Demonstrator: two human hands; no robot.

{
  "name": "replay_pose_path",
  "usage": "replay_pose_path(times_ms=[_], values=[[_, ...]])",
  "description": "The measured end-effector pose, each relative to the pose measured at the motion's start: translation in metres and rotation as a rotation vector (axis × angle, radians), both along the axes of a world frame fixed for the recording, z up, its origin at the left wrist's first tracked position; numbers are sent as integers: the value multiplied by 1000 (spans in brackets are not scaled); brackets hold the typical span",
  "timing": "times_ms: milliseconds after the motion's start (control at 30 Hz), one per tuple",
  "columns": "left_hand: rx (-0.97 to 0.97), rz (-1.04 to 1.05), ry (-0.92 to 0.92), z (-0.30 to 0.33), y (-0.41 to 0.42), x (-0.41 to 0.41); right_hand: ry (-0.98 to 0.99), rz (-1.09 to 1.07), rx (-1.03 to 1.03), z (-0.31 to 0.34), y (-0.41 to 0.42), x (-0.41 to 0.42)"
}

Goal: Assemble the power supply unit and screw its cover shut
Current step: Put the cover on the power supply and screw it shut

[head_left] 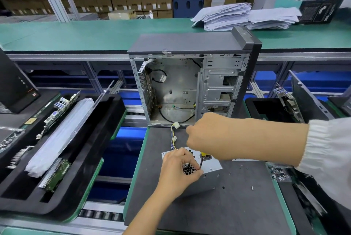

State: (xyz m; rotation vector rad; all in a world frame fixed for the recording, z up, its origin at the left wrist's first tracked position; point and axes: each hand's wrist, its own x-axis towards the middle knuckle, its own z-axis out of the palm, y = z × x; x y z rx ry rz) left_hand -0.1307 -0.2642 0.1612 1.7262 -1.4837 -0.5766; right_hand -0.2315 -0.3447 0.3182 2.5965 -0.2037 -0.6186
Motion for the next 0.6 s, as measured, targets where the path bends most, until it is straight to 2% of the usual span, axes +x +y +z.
replay_pose_path(times_ms=[267, 433, 600], values=[[-11, -21, -17, -2, 0, -1, 47, 27, -46, 1, 1, 2], [-8, -24, 30, -3, 0, 1, 56, -10, 21, -2, 1, -3], [-13, 4, 34, -2, 0, -1, 6, 89, 0, -4, 4, -2]])
